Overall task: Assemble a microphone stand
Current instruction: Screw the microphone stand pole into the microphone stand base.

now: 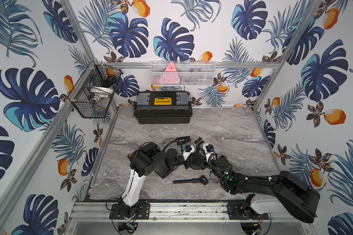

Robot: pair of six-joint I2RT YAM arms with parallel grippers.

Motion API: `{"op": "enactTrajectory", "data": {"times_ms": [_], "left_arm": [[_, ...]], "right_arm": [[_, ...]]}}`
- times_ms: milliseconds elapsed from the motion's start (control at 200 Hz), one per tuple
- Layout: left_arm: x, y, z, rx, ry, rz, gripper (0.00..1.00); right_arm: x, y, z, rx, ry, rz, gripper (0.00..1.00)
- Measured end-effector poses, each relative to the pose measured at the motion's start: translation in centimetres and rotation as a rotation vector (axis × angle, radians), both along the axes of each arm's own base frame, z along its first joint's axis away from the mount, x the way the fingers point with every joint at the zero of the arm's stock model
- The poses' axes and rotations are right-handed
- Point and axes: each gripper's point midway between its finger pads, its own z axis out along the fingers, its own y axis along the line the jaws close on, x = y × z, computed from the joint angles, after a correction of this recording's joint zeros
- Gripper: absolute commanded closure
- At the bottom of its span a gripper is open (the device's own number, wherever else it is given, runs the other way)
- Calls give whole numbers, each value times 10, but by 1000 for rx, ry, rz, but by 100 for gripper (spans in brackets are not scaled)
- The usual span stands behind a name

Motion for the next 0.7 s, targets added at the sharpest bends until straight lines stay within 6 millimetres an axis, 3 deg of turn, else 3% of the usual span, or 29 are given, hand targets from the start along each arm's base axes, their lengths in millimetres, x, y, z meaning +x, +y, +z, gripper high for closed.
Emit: {"op": "enactTrajectory", "data": {"times_ms": [190,465,696], "left_arm": [[-1,-1,-1,6,-7,3,89],[-7,0,-1,23,-39,3,88],[-12,1,-2,35,-61,-3,88]], "right_arm": [[-1,-24,-3,46,79,102,44],[-18,-16,-9,75,150,282,48],[-13,-11,-13,70,170,292,51]]}}
